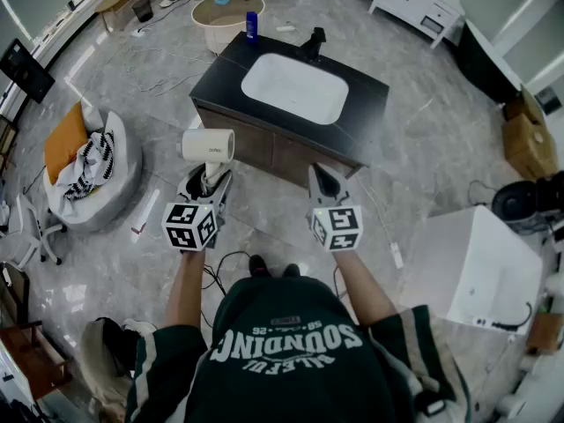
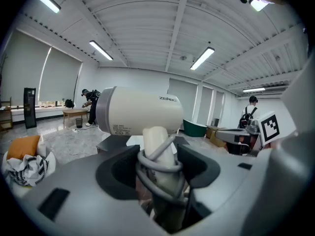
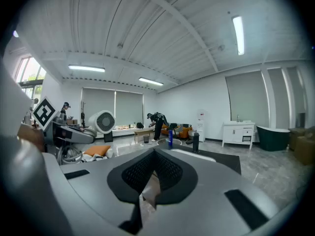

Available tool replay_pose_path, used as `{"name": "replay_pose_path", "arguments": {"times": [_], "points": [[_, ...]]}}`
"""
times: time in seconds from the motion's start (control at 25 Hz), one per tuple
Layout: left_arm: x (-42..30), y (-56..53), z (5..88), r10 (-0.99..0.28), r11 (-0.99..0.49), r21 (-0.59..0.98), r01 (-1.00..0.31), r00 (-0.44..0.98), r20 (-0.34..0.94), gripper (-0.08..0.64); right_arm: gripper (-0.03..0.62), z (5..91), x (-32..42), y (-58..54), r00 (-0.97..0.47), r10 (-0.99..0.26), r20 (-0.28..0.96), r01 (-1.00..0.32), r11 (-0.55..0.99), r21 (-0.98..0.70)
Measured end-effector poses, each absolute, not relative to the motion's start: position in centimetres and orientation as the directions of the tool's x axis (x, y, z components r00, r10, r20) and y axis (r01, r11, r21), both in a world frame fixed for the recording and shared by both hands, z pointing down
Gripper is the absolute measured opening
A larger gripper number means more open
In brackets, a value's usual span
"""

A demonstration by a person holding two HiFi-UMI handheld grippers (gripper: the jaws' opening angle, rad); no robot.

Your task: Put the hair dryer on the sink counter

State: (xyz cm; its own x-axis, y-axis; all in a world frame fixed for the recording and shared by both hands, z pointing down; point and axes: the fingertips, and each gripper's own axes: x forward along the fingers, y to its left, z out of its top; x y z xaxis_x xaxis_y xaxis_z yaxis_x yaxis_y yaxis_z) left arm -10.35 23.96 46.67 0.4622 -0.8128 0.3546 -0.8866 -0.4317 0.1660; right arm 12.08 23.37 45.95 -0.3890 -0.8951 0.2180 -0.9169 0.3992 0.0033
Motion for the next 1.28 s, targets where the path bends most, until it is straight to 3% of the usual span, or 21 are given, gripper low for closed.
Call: {"name": "replay_pose_path", "arguments": {"times": [1.28], "points": [[-13.8, 21.6, 47.9, -0.795, -0.466, 0.169, -0.868, 0.495, 0.351, 0.238, 0.000, 47.5, 7.6, 21.5, -0.379, -0.890, 0.254, -0.919, 0.393, 0.006]]}}
